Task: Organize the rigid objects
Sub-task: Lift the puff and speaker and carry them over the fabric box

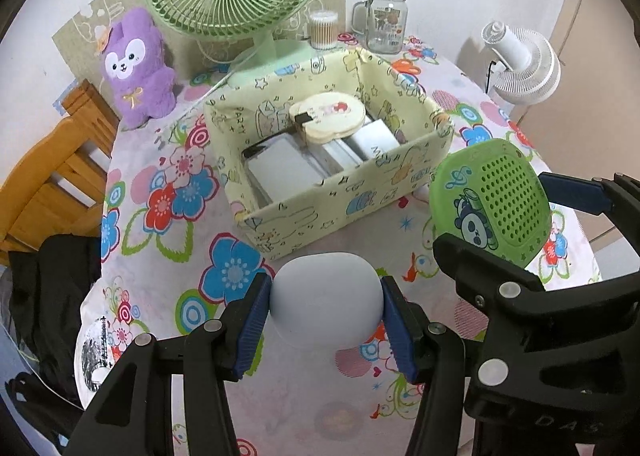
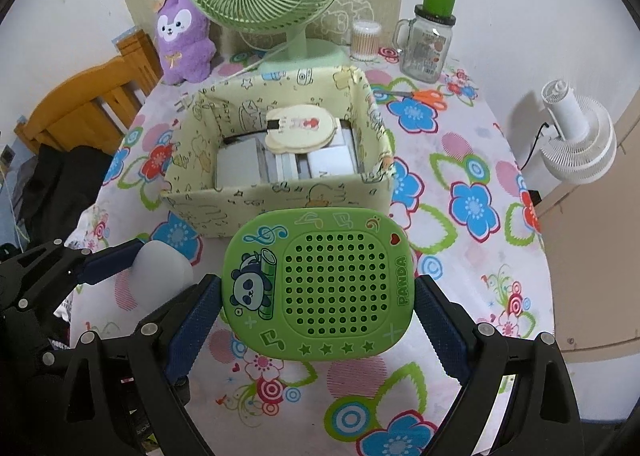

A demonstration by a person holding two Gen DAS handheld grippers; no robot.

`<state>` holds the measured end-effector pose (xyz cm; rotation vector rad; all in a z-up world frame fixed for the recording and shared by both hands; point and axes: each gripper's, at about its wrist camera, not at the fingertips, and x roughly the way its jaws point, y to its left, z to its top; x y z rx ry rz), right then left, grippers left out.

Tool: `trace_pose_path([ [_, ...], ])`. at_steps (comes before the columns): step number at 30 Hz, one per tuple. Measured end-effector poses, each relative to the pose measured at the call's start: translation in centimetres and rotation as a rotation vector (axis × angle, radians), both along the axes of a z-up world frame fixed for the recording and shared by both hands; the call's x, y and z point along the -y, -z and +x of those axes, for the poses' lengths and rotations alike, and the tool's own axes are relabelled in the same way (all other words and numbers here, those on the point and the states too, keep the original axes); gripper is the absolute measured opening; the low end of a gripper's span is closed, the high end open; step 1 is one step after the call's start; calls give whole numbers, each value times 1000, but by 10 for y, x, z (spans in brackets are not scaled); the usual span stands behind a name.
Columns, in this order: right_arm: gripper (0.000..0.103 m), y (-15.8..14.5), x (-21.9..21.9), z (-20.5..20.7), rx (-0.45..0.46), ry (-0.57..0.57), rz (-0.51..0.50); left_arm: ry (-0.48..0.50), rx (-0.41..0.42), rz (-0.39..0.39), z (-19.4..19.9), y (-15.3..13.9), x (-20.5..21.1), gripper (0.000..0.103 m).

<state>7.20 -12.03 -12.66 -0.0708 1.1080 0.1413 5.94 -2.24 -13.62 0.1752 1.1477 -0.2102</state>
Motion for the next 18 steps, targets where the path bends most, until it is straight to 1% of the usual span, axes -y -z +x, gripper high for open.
trace_pose_path([
  [10, 95, -20, 8, 12, 23, -33, 0, -16, 28, 0, 12, -17, 9, 56],
  [18, 95, -31, 12, 27, 35, -73, 6, -35, 44, 19, 25, -26, 13, 56],
])
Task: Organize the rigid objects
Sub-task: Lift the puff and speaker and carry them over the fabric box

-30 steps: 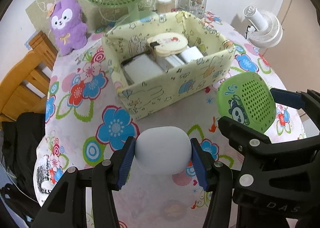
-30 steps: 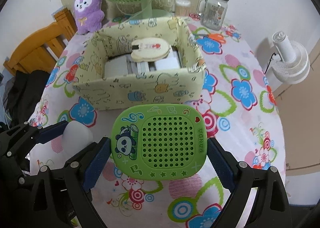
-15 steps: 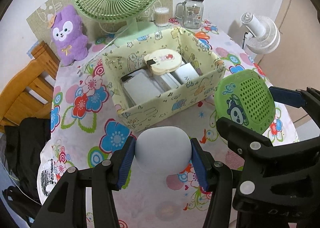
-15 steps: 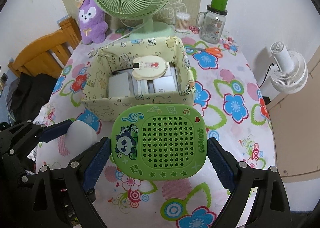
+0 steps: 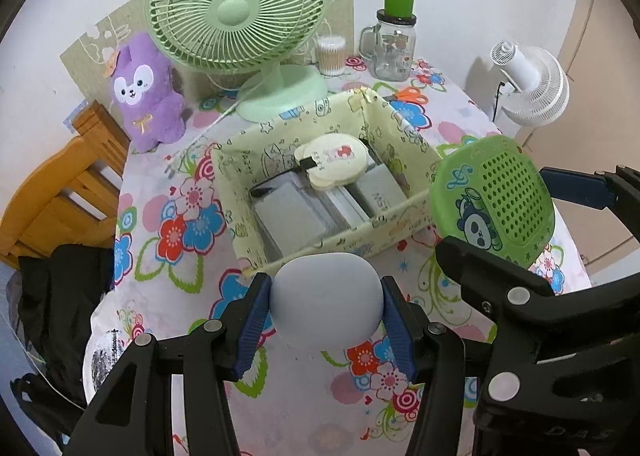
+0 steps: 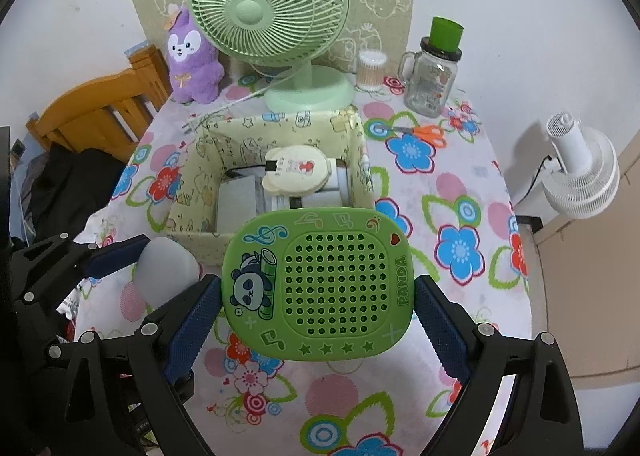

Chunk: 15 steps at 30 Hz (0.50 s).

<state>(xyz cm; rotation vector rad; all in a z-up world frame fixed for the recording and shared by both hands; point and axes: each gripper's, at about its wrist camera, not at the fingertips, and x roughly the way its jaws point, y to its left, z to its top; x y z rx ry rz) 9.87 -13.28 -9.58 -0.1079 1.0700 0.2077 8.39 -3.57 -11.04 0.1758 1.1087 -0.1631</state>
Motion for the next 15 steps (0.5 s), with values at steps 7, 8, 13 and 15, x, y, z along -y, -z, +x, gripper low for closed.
trace_pose_path([
  [7, 95, -3, -1, 18, 4, -42, 2, -21, 4, 10, 14, -2, 2, 56],
  [8, 95, -3, -1, 21, 3, -47, 3, -23, 3, 10, 16, -2, 2, 56],
  [13, 95, -3, 1, 35, 1, -67, 5, -29, 1, 8, 29, -1, 5, 56],
  [15, 95, -2, 2, 42, -3, -70, 7, -32, 2, 11, 35, 0, 5, 56],
])
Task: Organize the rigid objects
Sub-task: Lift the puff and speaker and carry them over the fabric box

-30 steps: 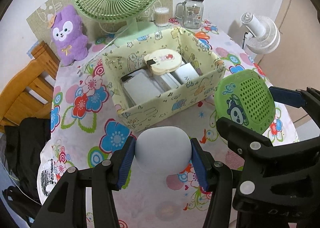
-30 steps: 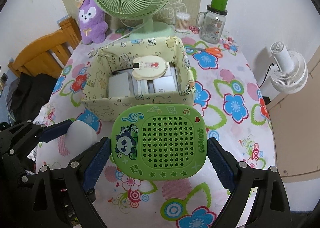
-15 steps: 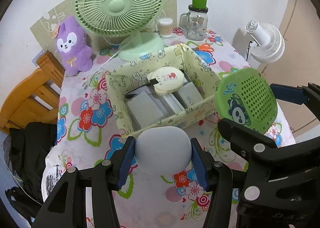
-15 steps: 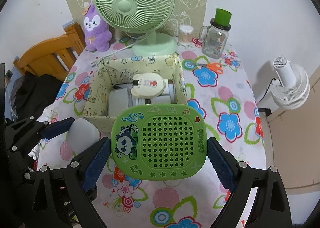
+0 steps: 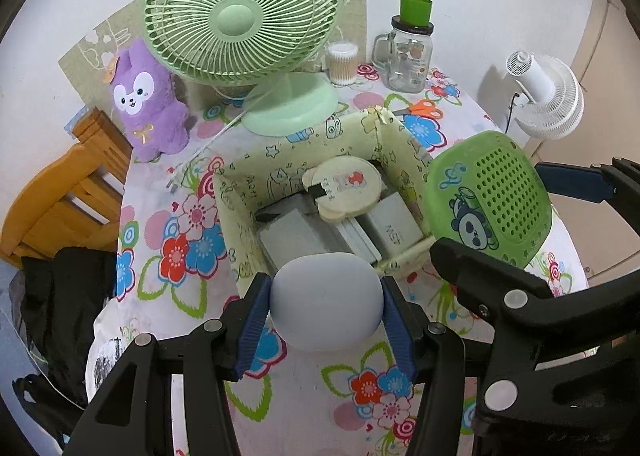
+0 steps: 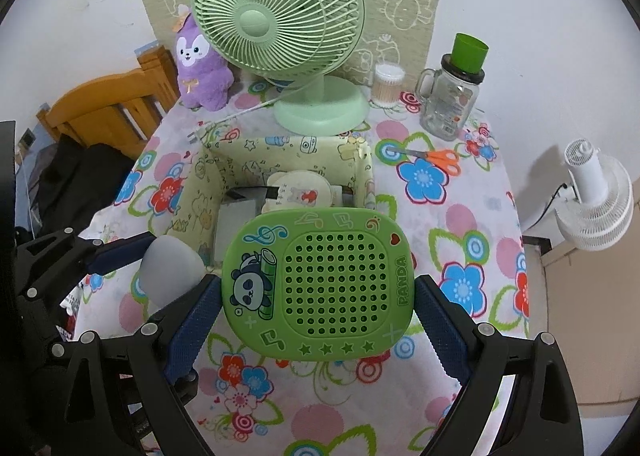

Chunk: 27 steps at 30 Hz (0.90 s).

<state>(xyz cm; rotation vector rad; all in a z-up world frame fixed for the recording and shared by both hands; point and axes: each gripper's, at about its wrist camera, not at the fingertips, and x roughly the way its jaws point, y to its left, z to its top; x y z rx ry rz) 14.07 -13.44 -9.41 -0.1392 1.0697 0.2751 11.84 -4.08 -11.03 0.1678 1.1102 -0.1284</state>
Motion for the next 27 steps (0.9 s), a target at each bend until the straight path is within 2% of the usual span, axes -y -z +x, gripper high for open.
trace_pose_path([
  [14, 95, 13, 0, 42, -18, -31, -5, -27, -16, -6, 39, 16, 0, 56],
  [27, 95, 31, 1, 69, -47, -36, -30, -32, -62, -23, 68, 46, 4, 56],
])
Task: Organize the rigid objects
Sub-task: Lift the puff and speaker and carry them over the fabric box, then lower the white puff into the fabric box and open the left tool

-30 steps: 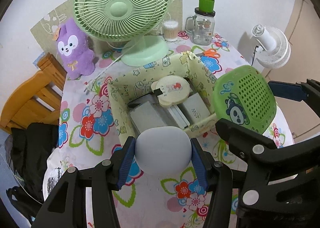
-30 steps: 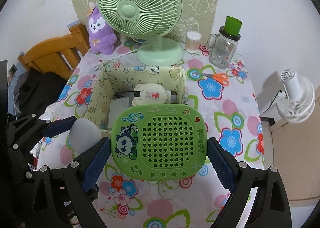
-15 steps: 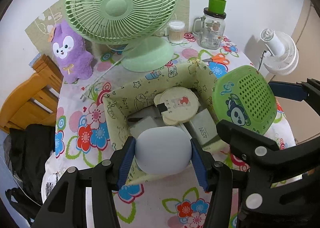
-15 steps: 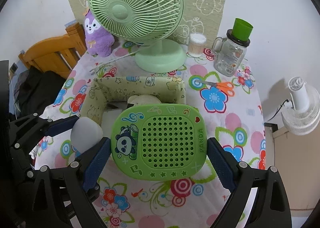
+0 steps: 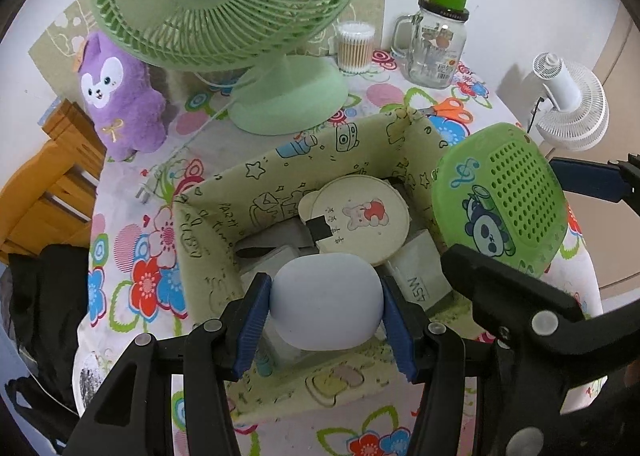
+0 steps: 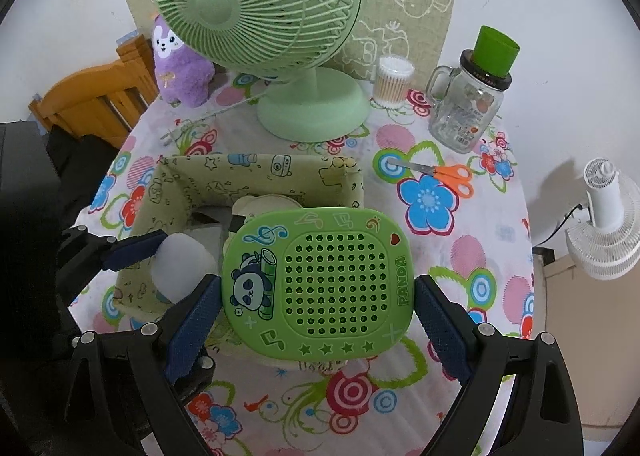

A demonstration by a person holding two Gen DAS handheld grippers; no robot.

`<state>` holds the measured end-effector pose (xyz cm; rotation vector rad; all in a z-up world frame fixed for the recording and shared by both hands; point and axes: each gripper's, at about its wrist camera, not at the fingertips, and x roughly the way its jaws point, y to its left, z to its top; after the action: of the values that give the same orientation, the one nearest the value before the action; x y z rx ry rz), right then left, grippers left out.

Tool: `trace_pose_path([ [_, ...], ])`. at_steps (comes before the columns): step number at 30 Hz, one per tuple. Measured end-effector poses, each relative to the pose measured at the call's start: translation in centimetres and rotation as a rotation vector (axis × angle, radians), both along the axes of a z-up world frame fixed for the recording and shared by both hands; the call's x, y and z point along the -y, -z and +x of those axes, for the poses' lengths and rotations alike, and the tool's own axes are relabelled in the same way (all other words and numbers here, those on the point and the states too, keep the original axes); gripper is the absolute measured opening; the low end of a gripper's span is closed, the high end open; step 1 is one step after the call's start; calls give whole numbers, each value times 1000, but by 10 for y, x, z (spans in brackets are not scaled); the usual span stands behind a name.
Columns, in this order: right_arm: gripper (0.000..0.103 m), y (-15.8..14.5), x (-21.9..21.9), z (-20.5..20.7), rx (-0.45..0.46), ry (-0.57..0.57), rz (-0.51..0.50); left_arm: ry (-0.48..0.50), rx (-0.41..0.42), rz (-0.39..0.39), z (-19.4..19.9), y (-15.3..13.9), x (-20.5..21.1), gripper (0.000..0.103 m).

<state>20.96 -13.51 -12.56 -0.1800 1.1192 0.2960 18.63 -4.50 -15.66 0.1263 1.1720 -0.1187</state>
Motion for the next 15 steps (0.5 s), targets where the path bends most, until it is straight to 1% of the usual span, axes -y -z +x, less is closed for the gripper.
trace_pose_path([
  [15, 95, 21, 16, 15, -31, 49, -11, 22, -47, -61, 19, 22, 11, 57],
])
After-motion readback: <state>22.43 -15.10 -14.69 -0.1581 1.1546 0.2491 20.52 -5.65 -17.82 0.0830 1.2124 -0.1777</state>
